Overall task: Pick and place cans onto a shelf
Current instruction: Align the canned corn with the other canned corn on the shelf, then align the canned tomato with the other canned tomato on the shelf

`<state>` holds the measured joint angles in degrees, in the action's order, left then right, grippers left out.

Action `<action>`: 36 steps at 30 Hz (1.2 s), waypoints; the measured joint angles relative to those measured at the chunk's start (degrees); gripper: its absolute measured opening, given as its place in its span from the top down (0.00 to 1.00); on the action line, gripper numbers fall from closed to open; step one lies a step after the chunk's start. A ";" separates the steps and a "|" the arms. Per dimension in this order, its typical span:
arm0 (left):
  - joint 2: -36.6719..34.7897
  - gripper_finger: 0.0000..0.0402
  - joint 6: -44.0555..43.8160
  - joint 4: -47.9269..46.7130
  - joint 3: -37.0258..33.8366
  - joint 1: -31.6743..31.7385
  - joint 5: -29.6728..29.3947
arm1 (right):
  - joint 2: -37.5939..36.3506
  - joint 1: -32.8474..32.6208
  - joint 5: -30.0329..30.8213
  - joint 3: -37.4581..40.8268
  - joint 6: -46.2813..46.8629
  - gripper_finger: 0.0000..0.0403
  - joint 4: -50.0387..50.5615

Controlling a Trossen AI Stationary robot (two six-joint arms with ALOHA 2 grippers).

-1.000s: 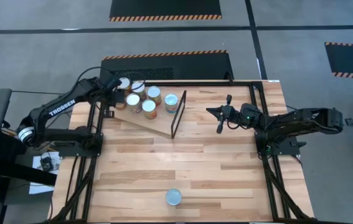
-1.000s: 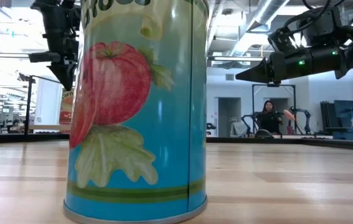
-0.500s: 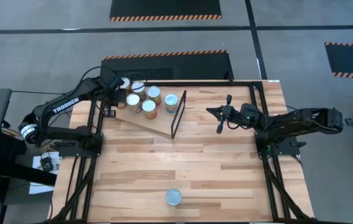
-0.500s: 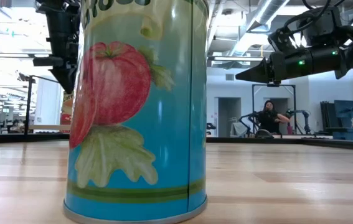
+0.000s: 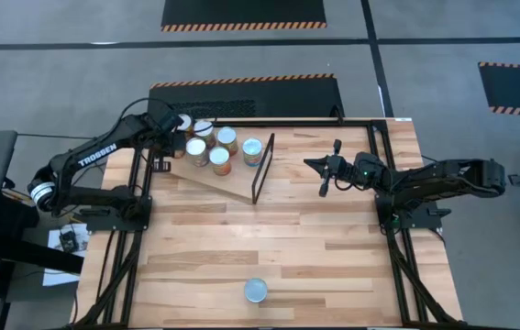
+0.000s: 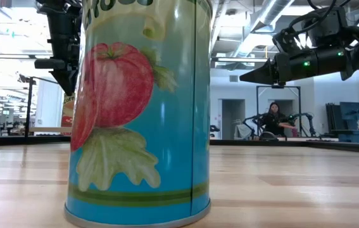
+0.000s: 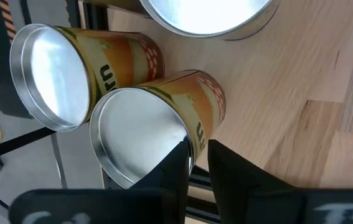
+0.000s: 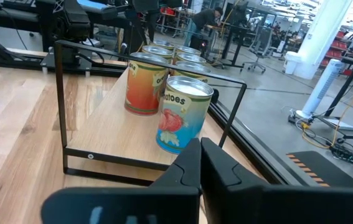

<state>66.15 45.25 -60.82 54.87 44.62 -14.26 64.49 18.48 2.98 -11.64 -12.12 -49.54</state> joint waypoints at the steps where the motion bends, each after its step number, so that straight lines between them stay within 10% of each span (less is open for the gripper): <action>1: 0.00 0.87 0.00 -0.02 0.00 0.00 0.00 | -0.01 0.00 -0.01 0.00 0.00 0.95 0.00; 24: -0.46 0.87 -6.50 -3.92 7.66 -2.66 2.03 | -0.01 0.00 -0.01 0.00 0.00 0.96 -0.02; 36: -2.57 0.99 -30.64 9.89 5.40 -37.27 4.56 | 4.85 1.17 -5.98 0.02 1.88 0.99 -8.76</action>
<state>63.58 14.61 -50.92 60.27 7.35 -9.70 69.34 19.65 -2.99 -11.62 -10.23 -58.30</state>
